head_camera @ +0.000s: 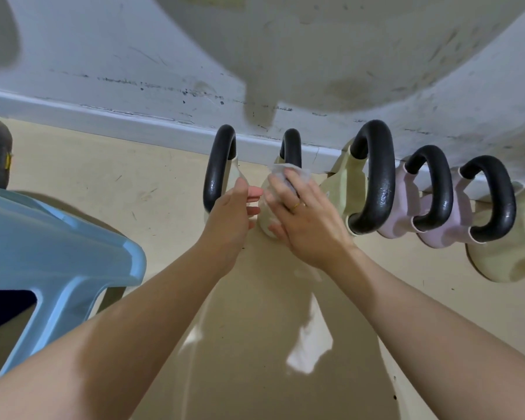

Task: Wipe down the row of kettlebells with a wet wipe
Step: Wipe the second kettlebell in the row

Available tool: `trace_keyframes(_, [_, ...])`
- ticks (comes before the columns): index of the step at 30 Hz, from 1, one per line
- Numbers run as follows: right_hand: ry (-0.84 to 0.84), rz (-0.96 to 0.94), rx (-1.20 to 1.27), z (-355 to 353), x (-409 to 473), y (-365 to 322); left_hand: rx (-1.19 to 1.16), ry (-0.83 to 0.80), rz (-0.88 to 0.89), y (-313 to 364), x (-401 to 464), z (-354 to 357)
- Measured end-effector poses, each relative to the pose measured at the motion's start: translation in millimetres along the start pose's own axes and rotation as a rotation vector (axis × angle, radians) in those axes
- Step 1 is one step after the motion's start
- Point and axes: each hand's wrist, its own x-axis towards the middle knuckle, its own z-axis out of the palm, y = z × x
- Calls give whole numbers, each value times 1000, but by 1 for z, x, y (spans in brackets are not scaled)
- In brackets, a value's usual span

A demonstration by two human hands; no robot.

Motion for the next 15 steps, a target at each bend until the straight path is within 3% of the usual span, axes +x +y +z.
trace_keyframes(4, [13,-46,185,3,-10,-8,-19,-18,38,2,0,6])
trace_keyframes(8, [-37,284,552,-13,14,3,-57,11,12,4,9,13])
trace_keyframes(9, [-81,320,588,-13,13,-1,-58,16,2,4,9,14])
trace_keyframes(15, [20,409,980,0,19,1,28,-15,14,1,11,23])
